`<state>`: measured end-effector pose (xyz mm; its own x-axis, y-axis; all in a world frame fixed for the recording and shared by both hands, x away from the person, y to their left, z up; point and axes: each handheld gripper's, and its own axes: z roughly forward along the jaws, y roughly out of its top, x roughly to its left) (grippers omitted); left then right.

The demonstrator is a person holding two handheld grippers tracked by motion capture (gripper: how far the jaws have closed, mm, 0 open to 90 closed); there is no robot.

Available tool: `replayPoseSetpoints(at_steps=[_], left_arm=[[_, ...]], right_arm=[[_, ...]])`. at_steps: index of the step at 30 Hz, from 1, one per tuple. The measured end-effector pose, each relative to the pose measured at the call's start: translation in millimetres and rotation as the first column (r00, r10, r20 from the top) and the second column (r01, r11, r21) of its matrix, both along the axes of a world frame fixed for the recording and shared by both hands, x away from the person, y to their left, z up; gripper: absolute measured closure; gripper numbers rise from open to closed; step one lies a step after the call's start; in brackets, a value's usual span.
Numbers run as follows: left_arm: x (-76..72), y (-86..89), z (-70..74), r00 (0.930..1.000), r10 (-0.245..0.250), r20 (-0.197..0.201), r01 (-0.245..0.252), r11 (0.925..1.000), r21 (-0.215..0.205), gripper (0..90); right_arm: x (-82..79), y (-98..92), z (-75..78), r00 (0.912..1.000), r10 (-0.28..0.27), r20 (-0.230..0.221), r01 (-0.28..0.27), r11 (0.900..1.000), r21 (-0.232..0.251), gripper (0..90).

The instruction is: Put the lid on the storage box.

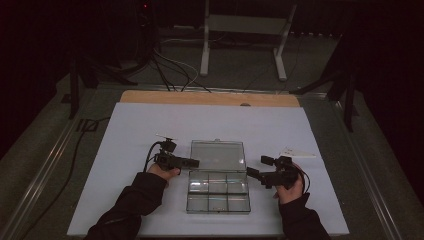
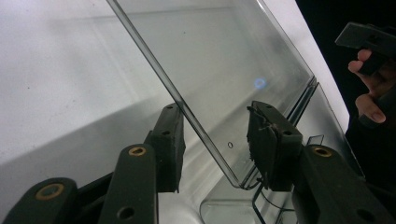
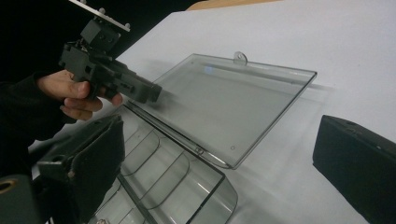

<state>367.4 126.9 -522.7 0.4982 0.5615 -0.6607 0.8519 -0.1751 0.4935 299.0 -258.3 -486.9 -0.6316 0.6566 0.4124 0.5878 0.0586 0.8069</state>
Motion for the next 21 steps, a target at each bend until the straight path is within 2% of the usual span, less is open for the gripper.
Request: replayPoseSetpoints(at_steps=[21], left_arm=[[-0.7,6.7,3.0,0.9994,-0.017,0.032,0.018,0.9994,-0.029,69.7]], right_arm=[[-0.2,-0.4,0.2,1.0,-0.003,0.002,0.003,1.0,0.002,2.1]])
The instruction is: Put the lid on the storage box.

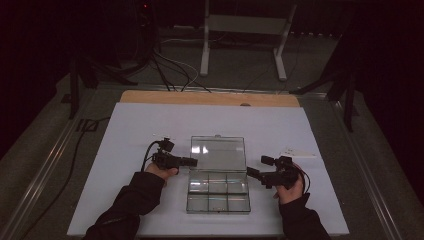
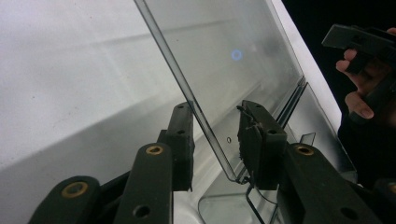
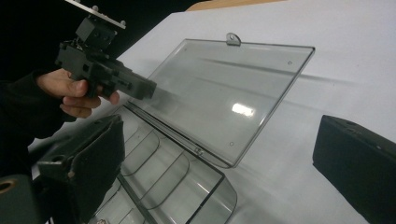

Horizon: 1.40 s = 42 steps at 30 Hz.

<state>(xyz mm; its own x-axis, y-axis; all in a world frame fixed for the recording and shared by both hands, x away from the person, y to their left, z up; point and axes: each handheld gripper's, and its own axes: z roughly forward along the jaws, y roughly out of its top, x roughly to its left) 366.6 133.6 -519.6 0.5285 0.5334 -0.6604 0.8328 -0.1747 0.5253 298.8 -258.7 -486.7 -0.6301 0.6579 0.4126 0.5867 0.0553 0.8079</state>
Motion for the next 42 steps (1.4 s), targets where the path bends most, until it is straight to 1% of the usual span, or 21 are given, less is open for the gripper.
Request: replayPoseSetpoints(at_steps=[4,9,13,20,23,24,31,36,40,42], left_arm=[[-0.3,0.9,0.9,0.9999,-0.006,0.014,0.006,1.0,-0.003,71.7],[-0.3,1.5,0.8,0.9999,-0.008,0.015,0.008,0.9999,-0.008,72.2],[-0.7,3.0,2.7,0.9996,-0.012,0.025,0.013,0.9998,-0.013,75.6],[-1.0,4.0,3.3,0.9993,-0.017,0.032,0.018,0.9997,-0.017,76.5],[-1.1,5.1,4.0,0.9991,-0.022,0.036,0.023,0.9995,-0.023,78.8],[-2.2,5.1,5.7,0.9985,-0.023,0.049,0.024,0.9995,-0.019,79.5],[-3.4,5.6,6.4,0.9969,-0.031,0.072,0.032,0.9994,-0.016,80.2],[-5.2,5.9,8.3,0.9939,-0.039,0.103,0.041,0.9991,-0.012,81.9],[-5.7,6.1,8.6,0.9925,-0.044,0.114,0.046,0.9989,-0.008,82.1],[-6.2,6.8,8.8,0.9912,-0.048,0.123,0.051,0.9986,-0.015,82.9]], right_arm=[[-0.1,-0.1,0.1,1.0,0.001,0.0,-0.001,1.0,0.001,2.1],[0.0,-0.1,0.0,1.0,0.001,0.001,-0.001,1.0,0.0,2.1],[0.0,-0.1,0.0,1.0,0.0,-0.001,0.0,1.0,0.001,2.1],[-0.3,0.2,0.3,1.0,0.0,0.001,0.0,1.0,0.001,2.1],[-0.4,0.0,0.4,1.0,0.0,0.001,0.0,1.0,0.002,2.1],[-0.2,-0.3,0.1,1.0,-0.002,-0.001,0.002,1.0,0.003,2.1],[-0.4,0.3,0.2,1.0,-0.001,0.001,0.001,1.0,0.001,2.1],[0.0,0.3,-0.5,1.0,0.001,-0.001,-0.001,1.0,0.0,2.1],[-0.2,0.3,-0.1,1.0,0.0,-0.001,0.0,1.0,0.001,2.1],[-0.4,0.0,0.4,1.0,-0.001,0.001,0.001,1.0,0.002,2.1]])
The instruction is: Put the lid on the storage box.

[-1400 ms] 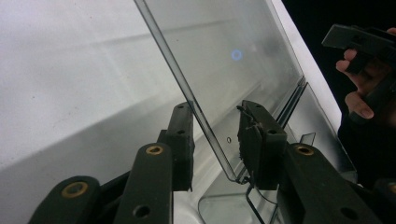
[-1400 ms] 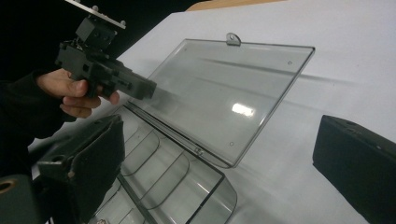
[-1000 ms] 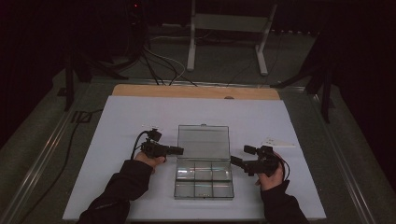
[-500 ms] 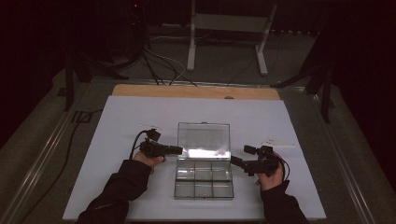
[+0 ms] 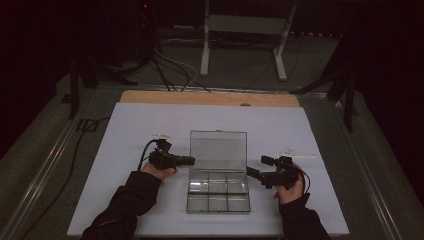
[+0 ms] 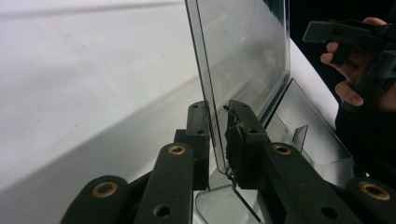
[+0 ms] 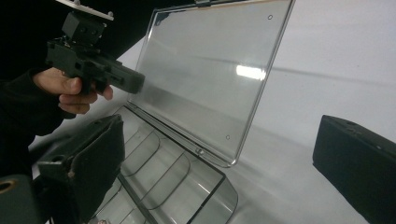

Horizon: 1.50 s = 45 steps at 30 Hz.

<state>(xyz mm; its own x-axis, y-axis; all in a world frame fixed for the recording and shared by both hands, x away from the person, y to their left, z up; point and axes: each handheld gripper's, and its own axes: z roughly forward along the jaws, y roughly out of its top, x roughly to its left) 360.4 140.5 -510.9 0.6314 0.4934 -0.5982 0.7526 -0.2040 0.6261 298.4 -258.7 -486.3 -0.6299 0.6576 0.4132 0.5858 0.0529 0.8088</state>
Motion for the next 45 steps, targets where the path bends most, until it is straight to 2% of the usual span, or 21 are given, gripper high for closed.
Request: replayPoseSetpoints(at_steps=[6,11,19,24,30,36,45], left_arm=[[-2.6,1.1,1.4,0.9989,-0.015,0.043,0.015,0.9999,0.0,84.7],[-3.6,1.9,1.4,0.9976,-0.023,0.065,0.024,0.9997,-0.003,85.6],[-6.1,2.5,1.4,0.9933,-0.035,0.11,0.036,0.9993,-0.003,86.0],[-8.8,2.2,2.5,0.9858,-0.05,0.16,0.049,0.9987,0.014,86.1],[-12.0,1.9,3.4,0.9792,-0.052,0.196,0.048,0.9985,0.028,86.1],[-16.5,1.1,4.8,0.9663,-0.06,0.25,0.049,0.9976,0.05,86.1],[-21.2,0.0,5.3,0.9566,-0.053,0.286,0.037,0.9976,0.059,86.0]], right_arm=[[-0.1,-0.8,0.4,1.0,-0.002,-0.002,0.002,1.0,0.001,2.1],[-0.3,-0.9,0.6,1.0,-0.002,0.0,0.002,1.0,0.0,2.1],[-1.1,-0.6,1.6,1.0,0.0,0.005,0.0,1.0,0.001,2.1],[-1.7,0.0,2.3,1.0,0.001,0.008,-0.001,1.0,-0.003,2.1],[-2.7,1.1,3.3,0.9999,0.006,0.014,-0.006,1.0,-0.008,2.1],[-5.3,3.2,5.4,0.9997,0.018,0.017,-0.018,1.0,-0.013,2.1],[-9.0,1.2,10.2,0.9993,0.029,0.025,-0.029,1.0,-0.009,2.1]])
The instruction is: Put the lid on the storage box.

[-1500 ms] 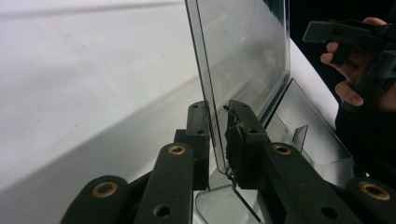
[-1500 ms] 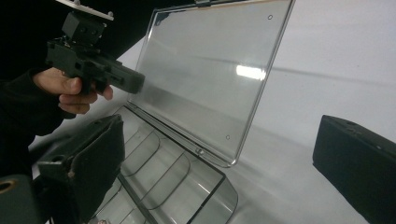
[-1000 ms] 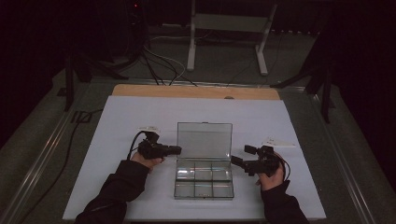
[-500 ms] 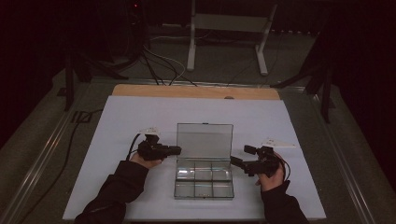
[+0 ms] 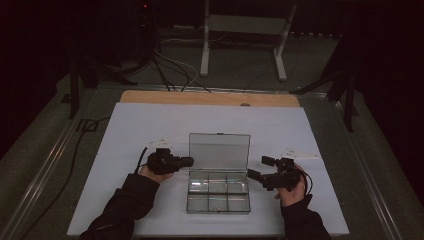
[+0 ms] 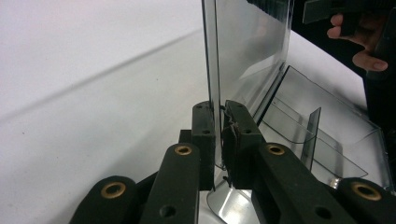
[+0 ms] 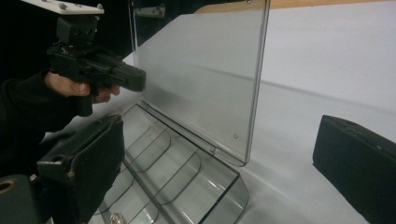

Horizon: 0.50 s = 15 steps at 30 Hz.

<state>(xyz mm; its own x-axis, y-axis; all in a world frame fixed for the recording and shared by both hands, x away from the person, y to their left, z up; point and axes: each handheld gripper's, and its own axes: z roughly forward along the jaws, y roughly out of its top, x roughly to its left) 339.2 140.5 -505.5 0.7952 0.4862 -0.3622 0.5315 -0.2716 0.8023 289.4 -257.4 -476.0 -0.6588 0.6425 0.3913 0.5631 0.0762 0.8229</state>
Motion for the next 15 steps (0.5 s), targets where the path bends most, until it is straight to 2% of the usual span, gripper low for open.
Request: replayPoseSetpoints(at_steps=[4,8,11,15], left_arm=[[-2.0,0.1,-0.5,0.9996,-0.001,0.027,0.001,1.0,0.004,85.9],[-3.8,-0.5,-0.4,0.9989,0.003,0.047,-0.003,0.9999,0.01,85.8],[-5.3,-0.6,0.0,0.9975,-0.003,0.071,0.001,0.9998,0.022,85.8],[-7.6,-1.1,0.5,0.9942,-0.011,0.107,0.007,0.9994,0.035,85.8]], right_arm=[[-2.1,1.7,-1.3,0.9999,0.013,0.011,-0.013,1.0,-0.01,2.1],[-4.4,2.9,0.2,0.9998,0.021,0.001,-0.021,1.0,-0.019,2.0],[-6.0,3.7,1.7,0.9999,0.007,-0.013,-0.008,0.999,-0.036,2.2],[-7.2,4.3,2.9,0.9989,0.002,-0.047,-0.003,1.0,-0.016,5.7]])
